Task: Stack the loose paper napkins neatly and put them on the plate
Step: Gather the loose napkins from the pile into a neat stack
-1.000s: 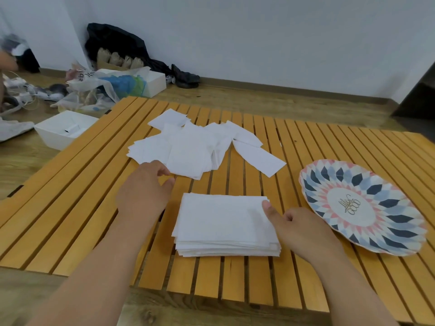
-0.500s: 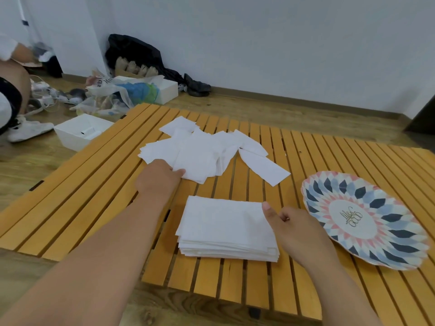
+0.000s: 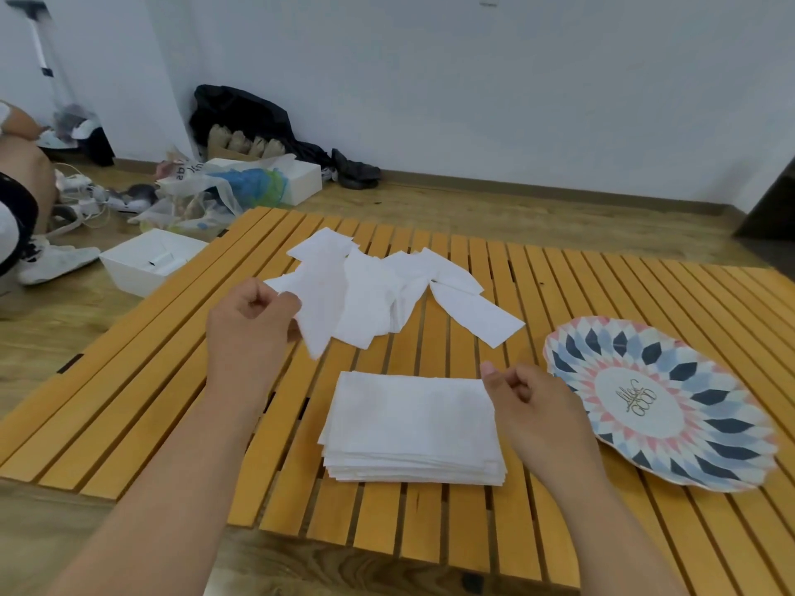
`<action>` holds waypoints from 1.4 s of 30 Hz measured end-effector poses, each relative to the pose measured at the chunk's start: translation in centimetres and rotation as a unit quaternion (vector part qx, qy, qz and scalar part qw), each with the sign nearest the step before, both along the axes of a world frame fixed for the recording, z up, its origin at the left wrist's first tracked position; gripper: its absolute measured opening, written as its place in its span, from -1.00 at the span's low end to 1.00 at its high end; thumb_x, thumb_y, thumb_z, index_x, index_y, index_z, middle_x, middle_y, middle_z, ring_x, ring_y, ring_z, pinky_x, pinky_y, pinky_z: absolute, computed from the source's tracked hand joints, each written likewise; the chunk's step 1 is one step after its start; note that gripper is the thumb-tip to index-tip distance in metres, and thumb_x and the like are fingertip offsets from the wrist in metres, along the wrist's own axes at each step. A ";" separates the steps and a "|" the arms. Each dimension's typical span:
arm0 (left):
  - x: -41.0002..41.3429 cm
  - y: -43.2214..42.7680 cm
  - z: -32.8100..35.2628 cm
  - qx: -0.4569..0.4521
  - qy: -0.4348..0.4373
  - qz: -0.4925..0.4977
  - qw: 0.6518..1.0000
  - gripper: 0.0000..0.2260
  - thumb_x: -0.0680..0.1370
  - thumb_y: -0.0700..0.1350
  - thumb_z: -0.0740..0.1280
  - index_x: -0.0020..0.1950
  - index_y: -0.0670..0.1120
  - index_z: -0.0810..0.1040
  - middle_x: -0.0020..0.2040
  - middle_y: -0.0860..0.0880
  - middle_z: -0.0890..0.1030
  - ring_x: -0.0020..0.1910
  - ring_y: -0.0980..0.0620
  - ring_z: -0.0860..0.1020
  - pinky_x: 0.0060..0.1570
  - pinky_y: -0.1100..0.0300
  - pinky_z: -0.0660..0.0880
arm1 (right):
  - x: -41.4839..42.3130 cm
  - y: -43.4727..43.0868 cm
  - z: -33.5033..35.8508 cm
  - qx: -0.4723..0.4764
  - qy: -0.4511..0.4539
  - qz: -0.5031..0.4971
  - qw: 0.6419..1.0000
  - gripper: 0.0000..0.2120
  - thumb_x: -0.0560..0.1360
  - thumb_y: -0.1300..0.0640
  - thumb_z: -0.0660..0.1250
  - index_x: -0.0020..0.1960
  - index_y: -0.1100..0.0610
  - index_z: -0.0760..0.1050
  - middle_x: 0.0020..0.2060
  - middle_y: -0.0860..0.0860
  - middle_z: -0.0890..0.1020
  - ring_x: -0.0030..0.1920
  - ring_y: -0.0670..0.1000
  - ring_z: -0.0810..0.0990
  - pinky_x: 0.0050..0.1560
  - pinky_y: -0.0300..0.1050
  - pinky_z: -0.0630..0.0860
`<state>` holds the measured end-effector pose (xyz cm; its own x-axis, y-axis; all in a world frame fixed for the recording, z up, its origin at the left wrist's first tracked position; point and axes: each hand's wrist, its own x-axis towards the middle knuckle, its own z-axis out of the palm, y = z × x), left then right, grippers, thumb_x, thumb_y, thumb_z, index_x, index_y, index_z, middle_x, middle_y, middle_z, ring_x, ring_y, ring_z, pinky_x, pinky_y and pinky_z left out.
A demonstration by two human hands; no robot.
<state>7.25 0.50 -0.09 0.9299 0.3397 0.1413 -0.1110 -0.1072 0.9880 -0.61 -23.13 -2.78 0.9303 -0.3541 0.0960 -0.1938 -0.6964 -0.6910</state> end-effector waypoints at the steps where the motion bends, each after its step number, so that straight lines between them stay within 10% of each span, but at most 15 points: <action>1: -1.2 -0.5 0.8 -0.052 0.006 -0.040 0.998 -0.76 0.50 -0.30 0.27 -0.35 -0.14 0.33 -0.30 -0.15 0.52 -0.34 0.02 0.53 -0.28 0.09 0.53 | 0.1 0.2 0.2 0.048 -0.012 0.004 0.999 -0.66 0.52 -0.22 0.18 -0.17 0.04 0.49 -0.29 -0.05 0.59 -0.22 -0.04 0.56 -0.23 -0.12 0.49; 6: -4.2 -2.4 1.6 -0.136 0.093 -0.229 0.959 -0.79 0.33 -0.27 0.33 -0.41 -0.04 0.36 -0.28 -0.10 0.44 -0.38 0.01 0.44 -0.42 0.20 0.34 | -0.5 1.7 1.7 0.348 0.016 0.077 0.934 -0.82 0.50 -0.06 0.30 0.05 -0.04 0.56 -0.10 -0.13 0.66 -0.04 -0.11 0.62 -0.04 -0.11 0.59; 10: -4.1 -3.7 0.2 -0.048 0.162 -0.254 0.952 -0.74 0.38 -0.28 0.39 -0.39 -0.02 0.39 -0.39 0.00 0.43 -0.44 0.05 0.40 -0.42 0.21 0.26 | -0.7 1.8 1.9 0.398 0.047 0.104 0.910 -0.79 0.46 -0.01 0.37 0.09 -0.03 0.58 -0.07 -0.07 0.71 -0.04 -0.03 0.68 0.03 -0.01 0.59; 16: -3.5 -4.2 -2.1 0.087 0.160 -0.235 0.955 -0.91 0.48 -0.22 0.39 -0.09 -0.06 0.52 -0.20 -0.04 0.70 -0.13 -0.03 0.66 -0.17 0.04 0.61 | -0.1 1.5 1.0 0.295 0.016 0.029 0.955 -0.93 0.51 0.14 0.37 -0.07 -0.01 0.57 -0.22 -0.10 0.70 -0.19 -0.14 0.66 -0.17 -0.23 0.56; 23: -2.4 -3.8 -3.4 0.249 0.117 -0.172 0.946 -0.82 0.47 -0.13 0.42 -0.01 0.06 0.49 -0.21 0.06 0.64 -0.18 0.17 0.57 -0.34 0.27 0.41 | 0.6 2.2 -1.6 0.052 0.027 0.019 0.998 -0.87 0.52 0.01 0.33 -0.12 -0.01 0.40 -0.29 -0.09 0.56 -0.24 -0.12 0.53 -0.30 -0.23 0.42; 30: -1.7 -3.2 -4.1 0.357 0.102 -0.145 0.917 -0.75 0.44 -0.11 0.42 0.01 0.14 0.45 -0.19 0.13 0.54 -0.31 0.18 0.50 -0.41 0.28 0.34 | 0.5 3.4 -2.4 -0.095 0.013 0.023 0.995 -0.74 0.57 -0.04 0.22 0.24 -0.06 0.35 -0.34 -0.14 0.50 -0.33 -0.16 0.51 -0.40 -0.32 0.40; 42: 7.0 -0.5 -6.8 0.345 0.120 -0.028 0.931 -0.68 0.49 -0.02 0.34 0.23 -0.04 0.51 0.15 -0.03 0.54 0.03 -0.03 0.54 -0.16 0.13 0.44 | 0.5 3.4 -2.4 -0.183 0.008 0.048 0.982 -0.69 0.58 -0.10 0.13 0.31 -0.12 0.22 -0.14 -0.20 0.46 -0.25 -0.16 0.48 -0.42 -0.36 0.29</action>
<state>14.24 0.03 -6.91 0.9761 0.1959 0.0938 0.0799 -0.7253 0.6838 -0.11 -19.78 -5.15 0.9602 -0.2097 0.1845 -0.1246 -0.9127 -0.3892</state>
